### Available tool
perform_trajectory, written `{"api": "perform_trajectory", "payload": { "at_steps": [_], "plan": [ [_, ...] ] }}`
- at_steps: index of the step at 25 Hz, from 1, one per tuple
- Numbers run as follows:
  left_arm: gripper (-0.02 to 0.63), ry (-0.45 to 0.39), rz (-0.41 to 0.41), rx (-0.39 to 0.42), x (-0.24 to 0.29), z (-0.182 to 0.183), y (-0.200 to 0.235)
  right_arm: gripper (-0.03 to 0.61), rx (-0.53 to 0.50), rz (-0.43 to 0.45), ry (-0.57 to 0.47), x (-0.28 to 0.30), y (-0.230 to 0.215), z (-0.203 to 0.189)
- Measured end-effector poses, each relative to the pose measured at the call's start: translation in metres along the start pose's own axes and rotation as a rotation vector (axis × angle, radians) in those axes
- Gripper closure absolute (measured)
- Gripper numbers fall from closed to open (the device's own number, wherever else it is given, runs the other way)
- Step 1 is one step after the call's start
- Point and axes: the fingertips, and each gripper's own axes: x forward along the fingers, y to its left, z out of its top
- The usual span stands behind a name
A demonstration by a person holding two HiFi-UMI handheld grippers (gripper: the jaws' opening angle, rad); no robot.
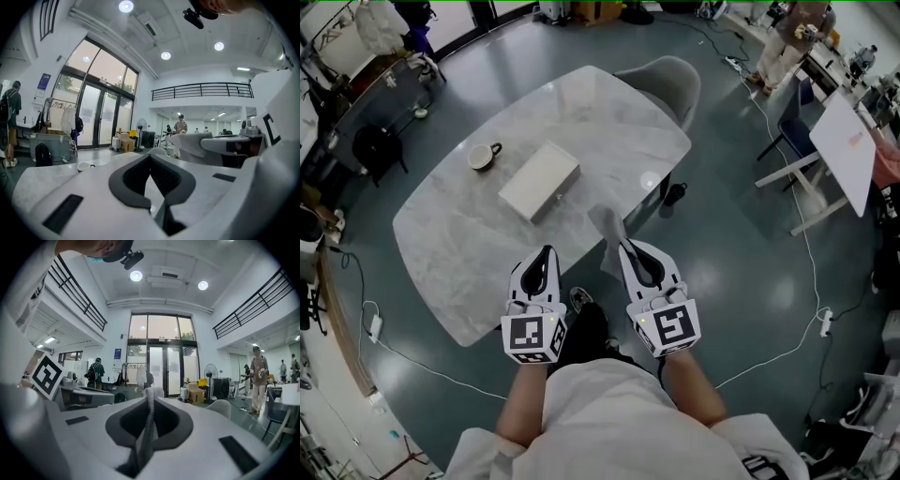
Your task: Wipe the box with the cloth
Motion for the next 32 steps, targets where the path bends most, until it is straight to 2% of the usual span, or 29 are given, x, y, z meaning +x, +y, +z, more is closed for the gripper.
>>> {"api": "perform_trajectory", "payload": {
  "at_steps": [11,18,25,28,32],
  "plan": [
    [0.591,0.021,0.019,-0.023,0.101,0.016,0.084,0.545,-0.032,0.09,0.062,0.132,-0.018,0.009],
    [0.591,0.051,0.097,-0.056,0.13,0.008,0.121,0.545,-0.009,0.194,0.098,0.189,-0.012,0.007],
    [0.591,0.086,0.249,-0.092,0.151,-0.009,0.162,0.545,-0.018,0.366,0.128,0.251,-0.006,-0.007],
    [0.591,0.096,0.358,-0.121,0.151,-0.017,0.188,0.545,-0.02,0.489,0.151,0.278,0.01,-0.015],
    [0.591,0.129,0.513,-0.166,0.151,-0.031,0.201,0.545,-0.026,0.66,0.2,0.301,0.016,-0.029]
  ]
}}
